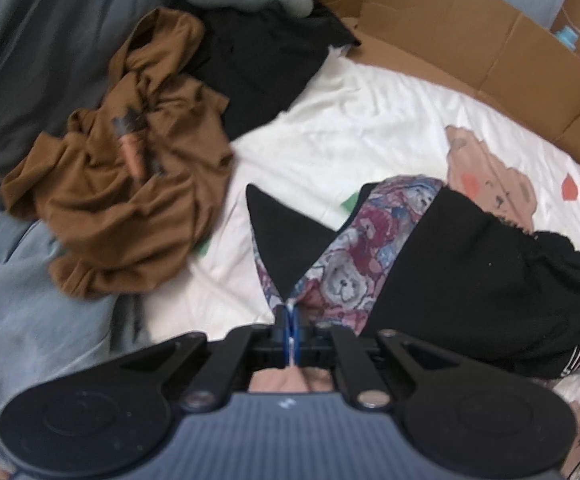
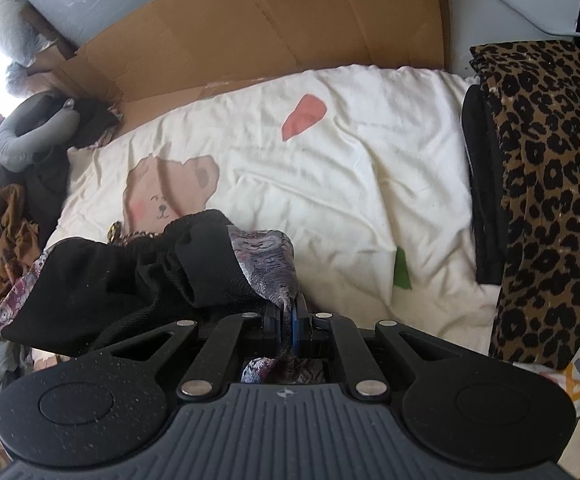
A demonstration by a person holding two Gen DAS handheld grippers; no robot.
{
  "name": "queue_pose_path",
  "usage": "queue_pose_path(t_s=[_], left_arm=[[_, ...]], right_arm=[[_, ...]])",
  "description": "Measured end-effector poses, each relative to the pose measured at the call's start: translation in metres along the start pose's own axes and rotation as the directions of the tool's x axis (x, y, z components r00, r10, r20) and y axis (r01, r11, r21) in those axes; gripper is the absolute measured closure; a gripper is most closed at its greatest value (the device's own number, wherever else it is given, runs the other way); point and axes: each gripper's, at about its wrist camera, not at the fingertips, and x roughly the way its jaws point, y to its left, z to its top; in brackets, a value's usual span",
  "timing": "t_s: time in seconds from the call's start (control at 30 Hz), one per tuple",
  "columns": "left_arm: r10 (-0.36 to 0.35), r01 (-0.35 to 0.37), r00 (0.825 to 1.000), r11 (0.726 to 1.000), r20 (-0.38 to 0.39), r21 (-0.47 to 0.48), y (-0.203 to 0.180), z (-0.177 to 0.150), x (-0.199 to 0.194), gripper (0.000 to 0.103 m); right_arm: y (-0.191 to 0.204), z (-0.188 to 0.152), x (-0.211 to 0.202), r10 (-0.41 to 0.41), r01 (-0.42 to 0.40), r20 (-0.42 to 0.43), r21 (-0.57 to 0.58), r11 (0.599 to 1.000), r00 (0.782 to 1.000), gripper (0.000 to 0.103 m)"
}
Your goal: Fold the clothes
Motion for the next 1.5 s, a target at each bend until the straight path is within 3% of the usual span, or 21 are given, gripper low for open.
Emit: queue_pose_path(t_s=[0.47, 0.87, 1.07, 1.2, 1.27, 1.37, 1.5], left_arm=[[0.052, -0.059, 0.991, 0.997, -0.124, -0.054, 0.03, -0.052, 0.004, 0.101], [0.083, -0.102, 0.962, 0.993, -0.262, -0.062, 0.034, -0.103, 0.04, 0.101], [0.098, -0.116, 0.951, 0.992, -0.293, -0.045, 0.033, -0.112, 0.043, 0.101], [0.11, -0.135, 0.935, 0.989, -0.338, -0.053, 0.037, -0.112, 0.049, 0.101], [0.101, -0.124, 0.941, 0.991, -0.323, -0.054, 0.038, -0.109, 0.043, 0.095], [0.101, -0.12, 0.953, 0.992, -0.285, -0.048, 0.034, -0.096, 0.031, 0.094], [0.076, -0.092, 0.973, 0.994, -0.219, -0.063, 0.023, -0.07, 0.023, 0.092]], right_arm=[[0.011, -0.029, 0.002, 0.014, -0.017, -0.098, -0.026, 1.0, 0.995, 0.1], [0.0, -0.063, 0.026, -0.05, 0.044, -0.196, -0.033, 0.998, 0.979, 0.1], [-0.002, -0.079, 0.039, -0.066, 0.059, -0.26, -0.033, 0.998, 0.963, 0.101], [0.0, -0.084, 0.045, -0.061, 0.052, -0.311, -0.037, 0.998, 0.949, 0.098], [0.001, -0.082, 0.039, -0.047, 0.039, -0.306, -0.034, 0.999, 0.951, 0.093], [0.002, -0.076, 0.026, -0.016, 0.006, -0.285, -0.034, 0.999, 0.958, 0.07], [0.009, -0.061, 0.011, 0.0, -0.013, -0.245, -0.053, 0.999, 0.969, 0.069]])
